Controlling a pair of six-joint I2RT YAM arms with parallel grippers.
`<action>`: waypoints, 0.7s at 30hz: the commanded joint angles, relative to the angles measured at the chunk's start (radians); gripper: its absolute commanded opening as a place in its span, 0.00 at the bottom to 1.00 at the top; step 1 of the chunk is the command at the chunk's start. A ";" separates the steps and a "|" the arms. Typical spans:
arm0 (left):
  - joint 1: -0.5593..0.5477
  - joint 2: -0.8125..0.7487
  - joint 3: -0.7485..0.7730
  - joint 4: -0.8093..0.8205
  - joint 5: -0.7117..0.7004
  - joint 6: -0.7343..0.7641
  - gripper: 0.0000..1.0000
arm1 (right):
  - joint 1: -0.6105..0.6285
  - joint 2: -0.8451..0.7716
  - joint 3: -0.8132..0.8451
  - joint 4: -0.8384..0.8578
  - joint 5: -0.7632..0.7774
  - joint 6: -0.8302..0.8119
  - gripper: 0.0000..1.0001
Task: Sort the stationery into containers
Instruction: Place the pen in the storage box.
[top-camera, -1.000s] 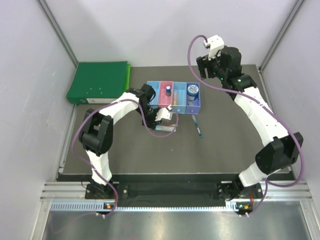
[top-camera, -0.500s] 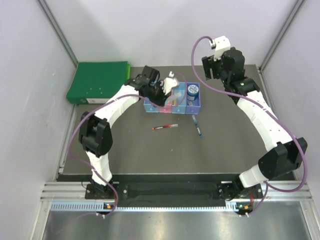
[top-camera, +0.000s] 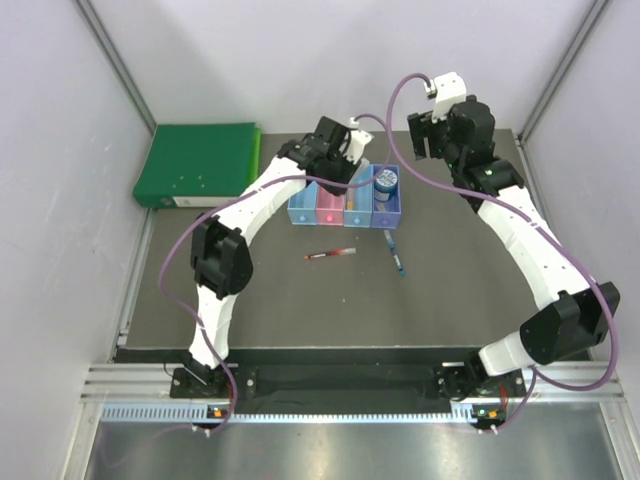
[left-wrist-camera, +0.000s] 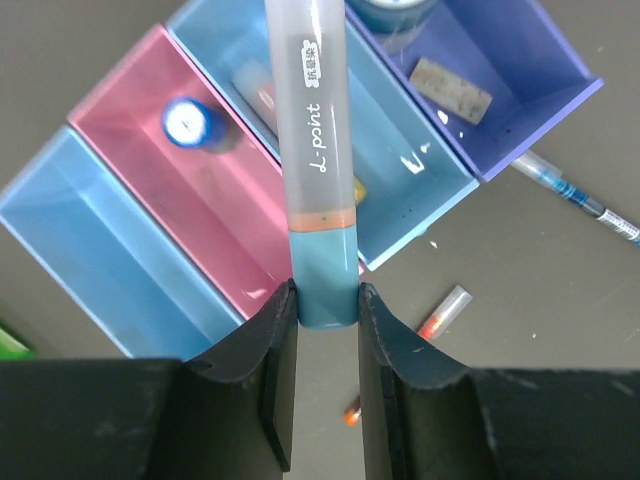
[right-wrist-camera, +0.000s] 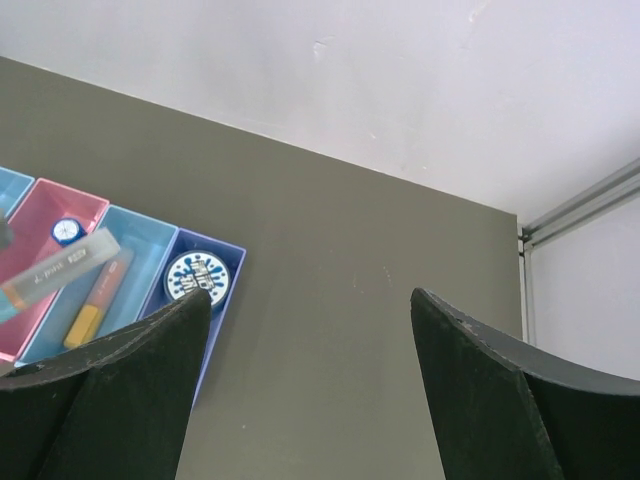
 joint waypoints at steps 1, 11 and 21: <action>-0.009 0.034 0.056 -0.046 -0.068 -0.096 0.00 | -0.010 -0.052 -0.014 0.039 0.014 0.007 0.81; -0.012 0.137 0.097 -0.026 -0.093 -0.137 0.00 | -0.010 -0.060 -0.037 0.040 0.008 0.007 0.81; -0.012 0.197 0.143 0.055 0.010 -0.200 0.00 | -0.011 -0.067 -0.057 0.050 0.008 0.002 0.81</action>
